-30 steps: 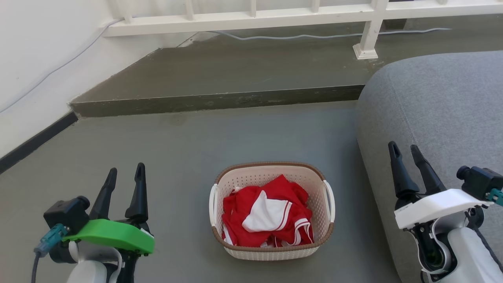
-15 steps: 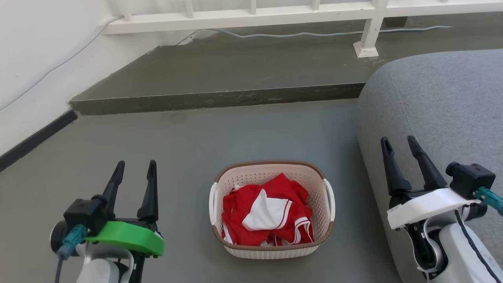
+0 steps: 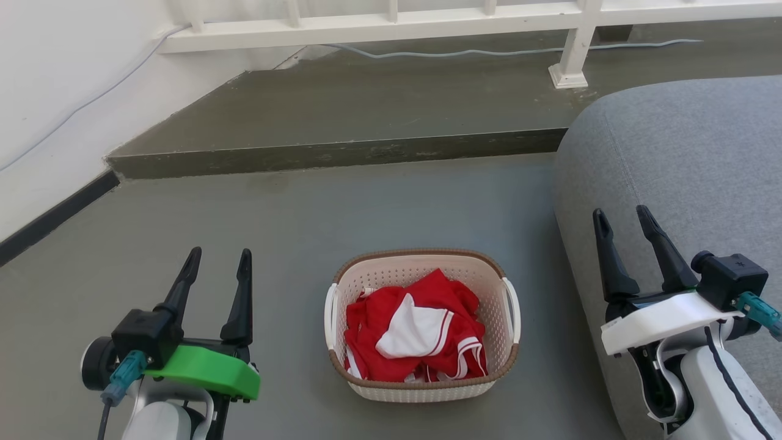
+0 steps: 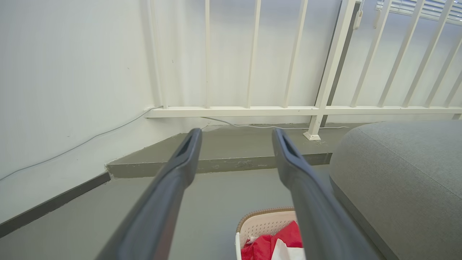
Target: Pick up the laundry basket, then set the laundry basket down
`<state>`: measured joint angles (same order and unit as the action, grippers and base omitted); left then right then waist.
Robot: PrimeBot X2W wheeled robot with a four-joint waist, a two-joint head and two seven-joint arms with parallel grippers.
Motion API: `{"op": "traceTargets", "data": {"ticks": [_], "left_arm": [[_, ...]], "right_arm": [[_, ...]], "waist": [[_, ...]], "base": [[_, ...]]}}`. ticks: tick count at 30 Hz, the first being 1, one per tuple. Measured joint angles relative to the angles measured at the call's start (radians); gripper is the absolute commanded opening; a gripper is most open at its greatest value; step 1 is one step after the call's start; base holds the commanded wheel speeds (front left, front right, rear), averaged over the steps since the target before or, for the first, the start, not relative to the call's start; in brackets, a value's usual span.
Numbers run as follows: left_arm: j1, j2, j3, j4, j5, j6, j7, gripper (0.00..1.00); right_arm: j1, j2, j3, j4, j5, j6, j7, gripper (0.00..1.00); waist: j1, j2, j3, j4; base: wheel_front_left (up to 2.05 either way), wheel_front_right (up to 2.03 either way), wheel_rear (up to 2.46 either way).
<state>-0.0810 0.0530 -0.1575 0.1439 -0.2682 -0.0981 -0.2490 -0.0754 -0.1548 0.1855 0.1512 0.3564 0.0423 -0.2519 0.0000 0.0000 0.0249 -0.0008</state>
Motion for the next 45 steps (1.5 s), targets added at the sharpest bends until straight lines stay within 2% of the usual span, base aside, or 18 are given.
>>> {"op": "traceTargets", "data": {"ticks": [21,38,45], "left_arm": [[-0.001,-0.005,0.021,-0.016,0.0,-0.007,-0.003,1.0],[-0.085,-0.007,0.021,-0.033,0.0,-0.016,-0.003,1.0],[-0.14,-0.007,0.021,-0.021,0.0,-0.017,-0.003,1.0]], "right_arm": [[0.0,0.024,-0.031,0.007,-0.023,0.019,0.0,1.0],[-0.065,0.03,-0.07,0.011,-0.039,0.019,0.0,1.0],[-0.112,0.04,-0.074,0.061,-0.041,0.019,0.0,1.0]], "waist": [[0.0,0.0,0.029,-0.007],[0.0,0.0,0.203,-0.024],[0.0,0.0,0.289,-0.032]], "base": [[0.0,0.0,0.0],[0.0,0.0,0.0],[0.0,0.0,0.0]]}}
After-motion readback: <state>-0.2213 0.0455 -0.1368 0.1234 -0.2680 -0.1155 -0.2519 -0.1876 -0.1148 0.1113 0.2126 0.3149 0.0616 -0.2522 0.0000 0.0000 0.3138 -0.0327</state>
